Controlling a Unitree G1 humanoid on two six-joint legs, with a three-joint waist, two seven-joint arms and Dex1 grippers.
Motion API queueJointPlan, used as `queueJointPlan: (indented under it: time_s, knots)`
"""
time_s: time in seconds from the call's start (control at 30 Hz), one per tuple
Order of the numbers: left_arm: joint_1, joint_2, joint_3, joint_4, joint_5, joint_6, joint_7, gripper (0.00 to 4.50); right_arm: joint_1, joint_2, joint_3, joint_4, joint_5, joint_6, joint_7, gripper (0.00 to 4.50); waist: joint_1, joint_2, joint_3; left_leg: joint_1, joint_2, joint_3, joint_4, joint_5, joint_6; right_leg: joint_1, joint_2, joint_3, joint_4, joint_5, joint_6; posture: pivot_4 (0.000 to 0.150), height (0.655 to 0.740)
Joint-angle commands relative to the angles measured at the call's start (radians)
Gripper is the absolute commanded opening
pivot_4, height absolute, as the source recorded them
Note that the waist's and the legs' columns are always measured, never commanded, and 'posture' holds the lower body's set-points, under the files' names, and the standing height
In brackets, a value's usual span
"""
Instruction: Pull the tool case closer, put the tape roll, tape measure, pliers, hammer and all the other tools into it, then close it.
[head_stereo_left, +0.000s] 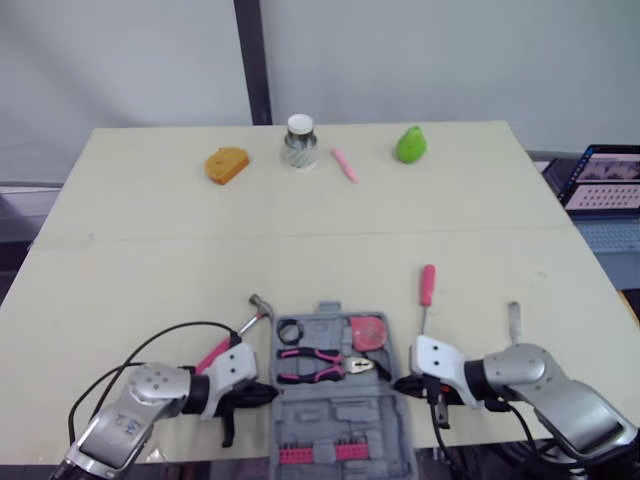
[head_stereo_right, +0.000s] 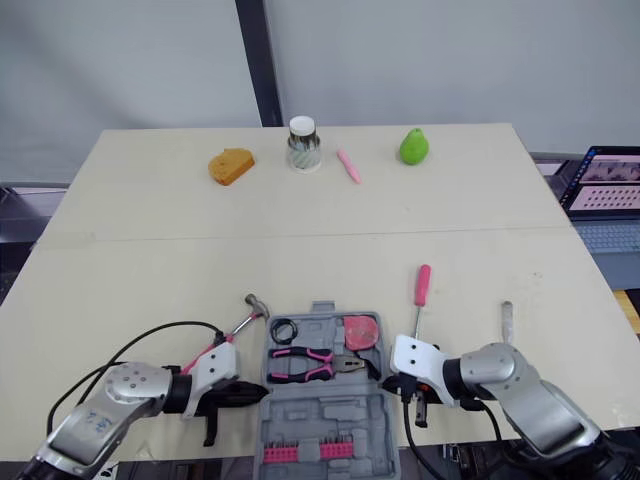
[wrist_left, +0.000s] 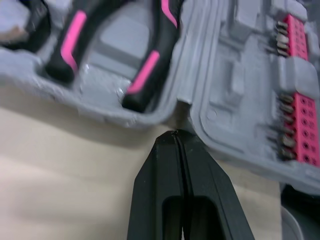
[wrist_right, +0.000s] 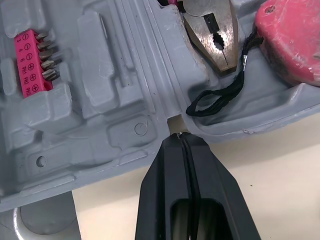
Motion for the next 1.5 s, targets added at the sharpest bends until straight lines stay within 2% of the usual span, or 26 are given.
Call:
queueJointPlan:
  time_s: [0.03,0.67,1.5]
  knots:
    - [-0.011,-0.010,-0.005,-0.012,0.005,-0.016,0.009,0.05,-0.007,0.017,0.009,-0.013,0.000,-0.008,0.000,0.00,0.000,0.000,0.000,0.000,0.000,0.000,0.000,0.000,0.000,0.000,0.000,0.000,0.000,0.000,0.000,0.150,0.7400]
    - [-0.109,-0.069,-0.015,0.001,0.016,0.027,0.038,0.05,-0.066,0.050,-0.023,0.060,-0.021,-0.011,-0.017,0.00,0.000,0.000,0.000,0.000,0.000,0.000,0.000,0.000,0.000,0.000,0.000,0.000,0.000,0.000,0.000,0.150,0.7400]
    - [-0.226,-0.143,-0.021,0.105,0.065,-0.001,0.072,0.05,-0.175,0.132,-0.016,0.178,-0.084,-0.029,-0.058,0.00,0.000,0.000,0.000,-0.001,0.000,0.000,0.001,0.000,0.000,0.000,0.000,0.000,0.000,0.000,0.000,0.150,0.7400]
